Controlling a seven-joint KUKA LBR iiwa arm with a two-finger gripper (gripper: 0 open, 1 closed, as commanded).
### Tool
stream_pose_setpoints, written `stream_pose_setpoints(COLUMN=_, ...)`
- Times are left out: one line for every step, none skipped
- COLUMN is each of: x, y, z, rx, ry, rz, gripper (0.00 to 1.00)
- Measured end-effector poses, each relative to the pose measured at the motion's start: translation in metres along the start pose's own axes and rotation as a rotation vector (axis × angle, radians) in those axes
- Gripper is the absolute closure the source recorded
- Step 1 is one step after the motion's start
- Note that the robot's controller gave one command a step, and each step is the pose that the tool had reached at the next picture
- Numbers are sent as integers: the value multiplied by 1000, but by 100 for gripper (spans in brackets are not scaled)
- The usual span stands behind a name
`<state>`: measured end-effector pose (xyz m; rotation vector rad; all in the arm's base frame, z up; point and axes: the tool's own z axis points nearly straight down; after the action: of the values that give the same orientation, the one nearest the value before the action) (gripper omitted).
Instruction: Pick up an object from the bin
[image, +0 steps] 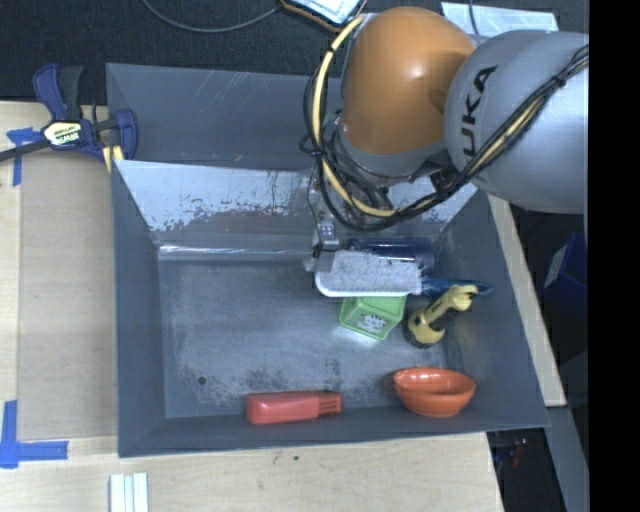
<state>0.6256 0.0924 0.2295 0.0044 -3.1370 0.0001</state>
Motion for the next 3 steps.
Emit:
stream_pose_setpoints(x=-2, y=-1, z=-5, rx=-1, ry=-9, rz=3, gripper=0)
stream_pose_setpoints(x=0, y=-120, z=121, rx=-15, ry=-16, rz=-125, gripper=0)
stream_pose_setpoints(x=18, y=-136, z=69, rx=-3, ry=-20, rz=-139, gripper=0)
